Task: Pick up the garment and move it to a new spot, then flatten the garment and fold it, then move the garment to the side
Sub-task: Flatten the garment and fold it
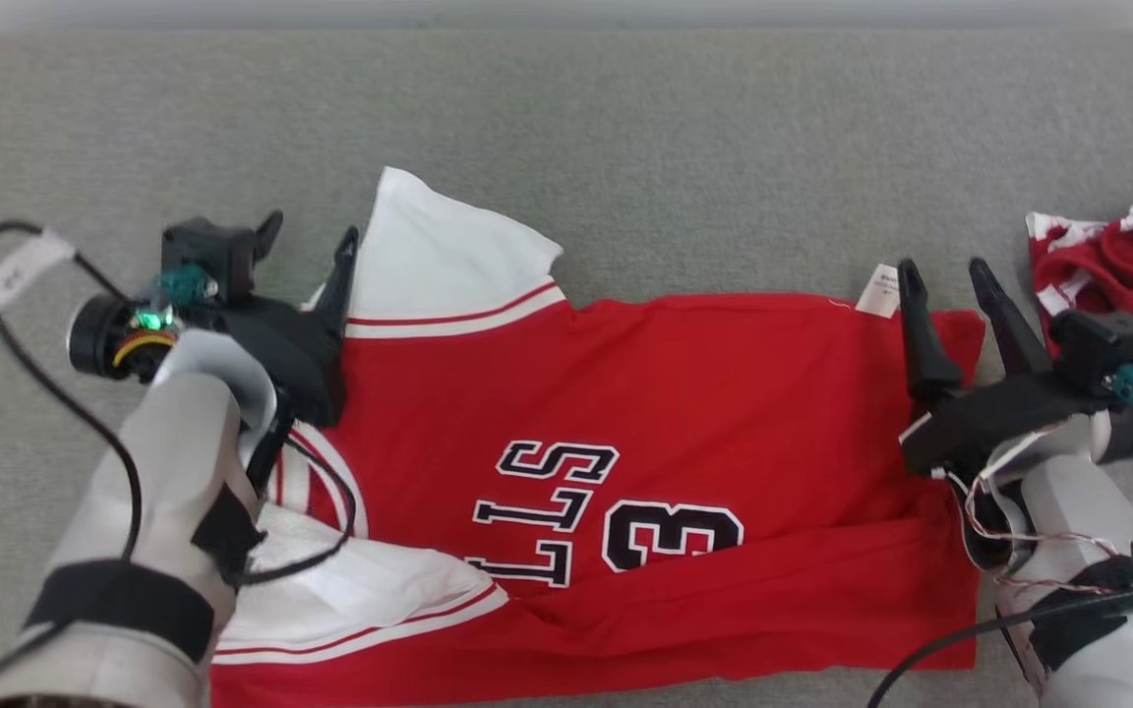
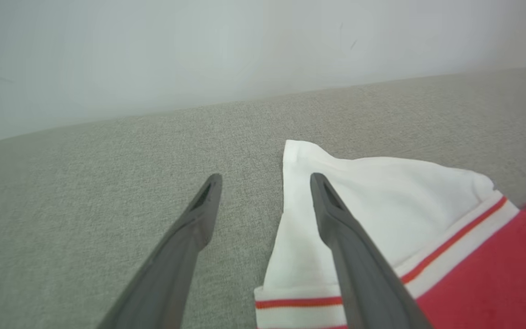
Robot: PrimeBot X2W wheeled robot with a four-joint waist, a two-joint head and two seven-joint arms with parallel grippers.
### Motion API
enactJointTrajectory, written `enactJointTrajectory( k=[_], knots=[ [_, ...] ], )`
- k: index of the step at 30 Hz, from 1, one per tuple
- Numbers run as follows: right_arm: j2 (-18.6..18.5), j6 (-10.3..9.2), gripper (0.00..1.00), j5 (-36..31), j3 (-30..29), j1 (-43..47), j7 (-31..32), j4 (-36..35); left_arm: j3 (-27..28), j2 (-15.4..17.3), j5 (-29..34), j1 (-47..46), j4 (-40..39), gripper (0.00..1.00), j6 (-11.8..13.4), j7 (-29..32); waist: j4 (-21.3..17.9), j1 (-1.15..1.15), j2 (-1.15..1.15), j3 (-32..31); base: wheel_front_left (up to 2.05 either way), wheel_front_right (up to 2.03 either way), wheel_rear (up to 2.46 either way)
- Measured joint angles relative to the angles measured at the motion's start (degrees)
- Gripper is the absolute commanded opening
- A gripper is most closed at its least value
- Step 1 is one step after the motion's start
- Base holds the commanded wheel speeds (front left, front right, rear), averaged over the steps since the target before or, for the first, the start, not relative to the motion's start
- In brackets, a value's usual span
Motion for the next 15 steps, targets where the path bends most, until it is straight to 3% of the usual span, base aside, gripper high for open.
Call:
enactJointTrajectory(
  k=[7,15],
  knots=[
    [1.58,0.00,1.00,0.64,2.30,-2.61,0.00,-0.47,-1.86,0.68,-0.66,-8.10,6.37,1.00,-0.36,3.18,-3.36,0.00,0.00,3.01,0.00,0.00,0.00],
    [2.49,0.00,1.00,1.20,2.93,-3.50,0.00,-2.23,-3.35,1.36,-1.91,-9.64,9.94,1.00,-0.51,3.78,-7.14,-0.01,0.00,5.84,0.00,0.00,0.00]
  ],
)
